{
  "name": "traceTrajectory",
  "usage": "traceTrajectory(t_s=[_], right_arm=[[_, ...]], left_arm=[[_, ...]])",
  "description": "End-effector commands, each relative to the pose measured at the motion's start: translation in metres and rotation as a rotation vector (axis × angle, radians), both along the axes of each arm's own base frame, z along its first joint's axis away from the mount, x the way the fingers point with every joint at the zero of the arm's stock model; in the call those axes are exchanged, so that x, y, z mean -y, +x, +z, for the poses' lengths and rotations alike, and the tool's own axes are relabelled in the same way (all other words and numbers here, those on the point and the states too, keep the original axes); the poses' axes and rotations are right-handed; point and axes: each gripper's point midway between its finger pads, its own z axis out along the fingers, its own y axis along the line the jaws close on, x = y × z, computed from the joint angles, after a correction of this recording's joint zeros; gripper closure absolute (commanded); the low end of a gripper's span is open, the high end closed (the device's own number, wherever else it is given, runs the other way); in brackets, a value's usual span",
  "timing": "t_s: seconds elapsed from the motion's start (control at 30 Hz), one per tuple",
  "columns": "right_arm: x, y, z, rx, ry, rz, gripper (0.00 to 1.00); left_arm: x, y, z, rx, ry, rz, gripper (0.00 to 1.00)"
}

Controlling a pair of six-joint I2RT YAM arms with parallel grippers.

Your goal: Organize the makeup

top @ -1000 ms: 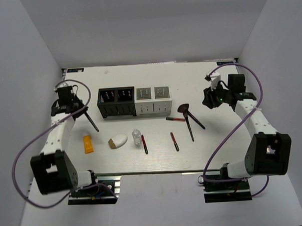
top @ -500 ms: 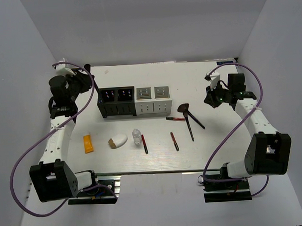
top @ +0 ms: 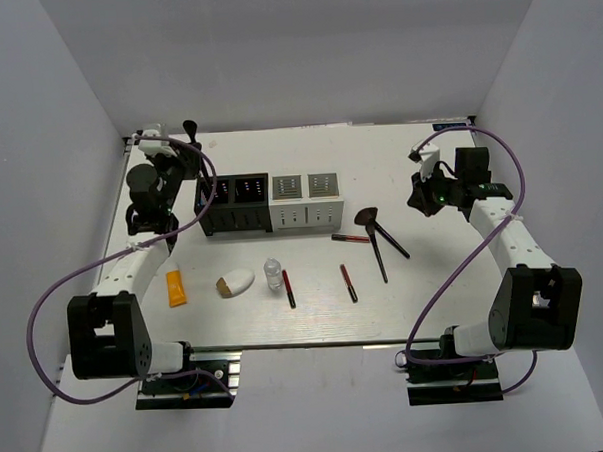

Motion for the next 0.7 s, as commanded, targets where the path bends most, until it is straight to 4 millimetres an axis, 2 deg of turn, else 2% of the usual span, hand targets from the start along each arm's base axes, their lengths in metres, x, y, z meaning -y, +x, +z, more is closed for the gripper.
traceTrajectory(t_s=[0.0,0.23,0.33,0.6,0.67], right_arm=[[-0.001,0.007,0.016,0.040,-0.004,0.018,0.97],[0.000,0.010,0.016,0.041,-0.012,0.015,0.94],[0.000,0.010,0.017,0.043,-0.010,0.017,0.91],[-0.001,0.012,0.018,0.040,-0.005,0.017,0.85],[-0.001,0.012,0.017,0.039,-0.004,0.018,0.79]], left_arm=[[-0.013,0.006,0.001,0.053,0.063,0.103,1.00],[-0.005,0.011,-0.026,-0.002,0.065,0.103,0.98],[-0.002,0.010,-0.036,-0.026,0.071,0.101,0.83],[0.000,0.007,-0.054,-0.068,0.076,0.098,0.67],[0.001,0.006,-0.054,-0.073,0.077,0.093,0.62]])
